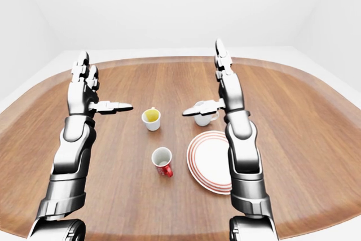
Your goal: Pick up the red mug and put it on the plate
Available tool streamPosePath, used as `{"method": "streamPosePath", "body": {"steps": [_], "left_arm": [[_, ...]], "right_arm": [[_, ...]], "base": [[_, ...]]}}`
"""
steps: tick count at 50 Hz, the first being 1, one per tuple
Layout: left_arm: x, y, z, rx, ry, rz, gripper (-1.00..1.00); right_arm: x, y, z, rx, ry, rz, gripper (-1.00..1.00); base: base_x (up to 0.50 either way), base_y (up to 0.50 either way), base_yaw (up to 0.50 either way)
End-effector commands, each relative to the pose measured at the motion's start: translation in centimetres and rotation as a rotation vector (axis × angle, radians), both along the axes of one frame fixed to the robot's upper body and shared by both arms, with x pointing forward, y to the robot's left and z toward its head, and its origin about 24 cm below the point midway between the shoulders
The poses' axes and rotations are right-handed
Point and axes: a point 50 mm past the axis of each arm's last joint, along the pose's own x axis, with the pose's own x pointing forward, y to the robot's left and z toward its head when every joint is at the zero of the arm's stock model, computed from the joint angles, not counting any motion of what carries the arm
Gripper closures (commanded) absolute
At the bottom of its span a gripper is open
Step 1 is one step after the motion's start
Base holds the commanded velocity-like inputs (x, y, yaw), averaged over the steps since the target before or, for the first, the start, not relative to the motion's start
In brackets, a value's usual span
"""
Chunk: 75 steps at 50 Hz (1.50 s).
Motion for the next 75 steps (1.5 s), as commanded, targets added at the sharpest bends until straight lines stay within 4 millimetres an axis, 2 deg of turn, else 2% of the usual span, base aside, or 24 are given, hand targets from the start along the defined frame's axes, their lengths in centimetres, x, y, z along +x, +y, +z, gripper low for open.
{"method": "streamPosePath", "body": {"steps": [1, 11, 18, 39, 44, 62, 75], "left_arm": [[0.0, 0.2, 0.0, -0.001, 0.000, 0.001, -1.00], [0.0, 0.1, 0.1, -0.007, -0.005, -0.002, -1.00], [0.2, -0.1, 0.0, -0.002, 0.005, -0.004, -1.00], [0.3, -0.4, 0.1, 0.011, 0.003, -0.009, -1.00], [0.2, -0.3, 0.2, 0.012, -0.003, -0.007, -1.00], [0.5, -0.1, 0.0, 0.014, 0.010, -0.004, -1.00], [0.7, 0.0, -0.2, 0.013, 0.026, 0.000, -1.00]], "right_arm": [[0.1, 0.6, 0.1, -0.048, 0.002, 0.023, -1.00], [0.0, 2.0, 0.5, -0.154, -0.013, 0.053, -1.00], [0.6, 2.8, -0.3, -0.230, 0.029, 0.063, -1.00], [0.0, 6.4, 0.1, -0.509, 0.011, 0.125, -1.00], [0.4, 7.1, -1.1, -0.559, 0.063, 0.132, -1.00], [0.3, 8.6, -2.3, -0.674, 0.111, 0.150, -1.00], [-0.8, 9.4, -0.6, -0.800, 0.062, 0.167, -1.00]], "base": [[0.00, 0.00, 0.00], [0.00, 0.00, 0.00], [0.00, 0.00, 0.00], [0.00, 0.00, 0.00], [0.00, 0.00, 0.00], [0.00, 0.00, 0.00], [0.00, 0.00, 0.00]]}}
